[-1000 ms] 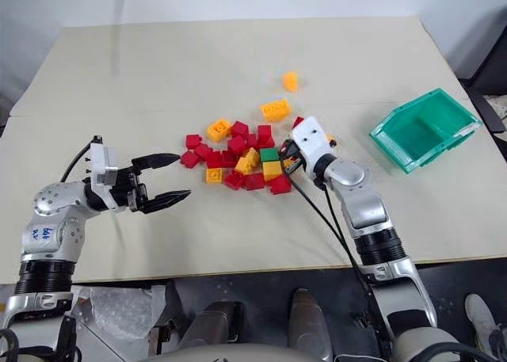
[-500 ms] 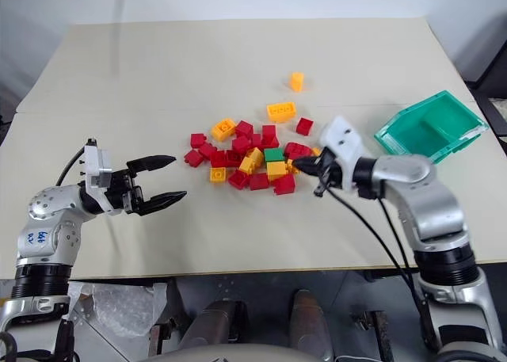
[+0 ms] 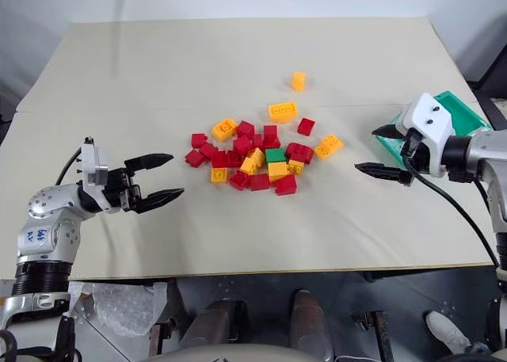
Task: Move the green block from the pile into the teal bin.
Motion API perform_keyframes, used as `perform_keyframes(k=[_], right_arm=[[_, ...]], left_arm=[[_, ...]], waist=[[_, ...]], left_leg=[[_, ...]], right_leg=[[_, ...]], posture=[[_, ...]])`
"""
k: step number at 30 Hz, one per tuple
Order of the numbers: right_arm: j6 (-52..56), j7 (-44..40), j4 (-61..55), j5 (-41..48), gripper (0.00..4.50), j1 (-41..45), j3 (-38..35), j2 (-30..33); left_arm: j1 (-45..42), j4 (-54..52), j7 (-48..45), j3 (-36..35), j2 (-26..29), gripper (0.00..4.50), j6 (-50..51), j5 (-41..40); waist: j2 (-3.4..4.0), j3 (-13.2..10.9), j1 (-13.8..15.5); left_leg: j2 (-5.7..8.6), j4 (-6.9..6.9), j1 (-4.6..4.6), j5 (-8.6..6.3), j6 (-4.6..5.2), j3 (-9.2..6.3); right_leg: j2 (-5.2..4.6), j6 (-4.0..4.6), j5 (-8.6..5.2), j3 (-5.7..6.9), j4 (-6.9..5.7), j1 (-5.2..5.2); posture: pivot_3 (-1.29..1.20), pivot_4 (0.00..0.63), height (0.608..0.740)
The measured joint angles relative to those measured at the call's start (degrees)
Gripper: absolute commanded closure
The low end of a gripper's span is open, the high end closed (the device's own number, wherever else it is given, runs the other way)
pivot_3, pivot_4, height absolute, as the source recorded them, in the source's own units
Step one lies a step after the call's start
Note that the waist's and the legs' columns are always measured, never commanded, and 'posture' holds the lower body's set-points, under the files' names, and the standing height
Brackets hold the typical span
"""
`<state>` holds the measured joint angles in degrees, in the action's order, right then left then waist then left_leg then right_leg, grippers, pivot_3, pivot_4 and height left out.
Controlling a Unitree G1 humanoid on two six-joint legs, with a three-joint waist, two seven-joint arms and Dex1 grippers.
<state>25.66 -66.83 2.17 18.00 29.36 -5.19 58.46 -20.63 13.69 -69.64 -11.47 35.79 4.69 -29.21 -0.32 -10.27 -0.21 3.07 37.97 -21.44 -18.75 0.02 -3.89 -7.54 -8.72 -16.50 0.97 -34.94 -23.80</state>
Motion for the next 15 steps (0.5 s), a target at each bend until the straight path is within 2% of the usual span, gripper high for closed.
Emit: perform_keyframes(k=[7, 10, 15], right_arm=[[5.9, 3.7, -5.9, 0.4, 0.03, 0.4, 0.3, -1.0], [13.7, 8.7, -9.3, 0.8, 0.03, 4.3, 2.9, -5.8], [24.9, 15.8, -11.4, 0.8, 0.03, 10.3, 12.1, -15.6]], left_arm=[[-0.4, 0.8, -0.1, 0.0, -0.1, 0.0, -0.8, 0.0], [-1.4, 0.9, -0.2, -0.1, -0.5, 0.0, -1.4, 0.0], [-1.6, 0.8, -1.2, 0.2, -1.2, 0.0, -1.7, 0.0]], waist=[[0.0, 0.0, 0.2], [0.0, 0.0, -0.1], [0.01, 0.0, 0.0]], left_leg=[[0.03, 0.08, -0.01, -0.01, 0.01, -0.03], [-0.03, 0.08, 0.02, -0.01, -0.05, -0.02], [-0.03, 0.08, -0.02, 0.01, -0.08, -0.04]], right_leg=[[-0.06, 0.0, 0.0, -0.01, 0.09, 0.01], [-0.02, 0.0, 0.0, -0.04, 0.09, 0.01], [-0.03, 0.03, -0.01, -0.02, -0.07, -0.08]], posture=[[0.0, 0.15, 0.74], [0.0, 0.15, 0.74], [0.0, 0.15, 0.74]])
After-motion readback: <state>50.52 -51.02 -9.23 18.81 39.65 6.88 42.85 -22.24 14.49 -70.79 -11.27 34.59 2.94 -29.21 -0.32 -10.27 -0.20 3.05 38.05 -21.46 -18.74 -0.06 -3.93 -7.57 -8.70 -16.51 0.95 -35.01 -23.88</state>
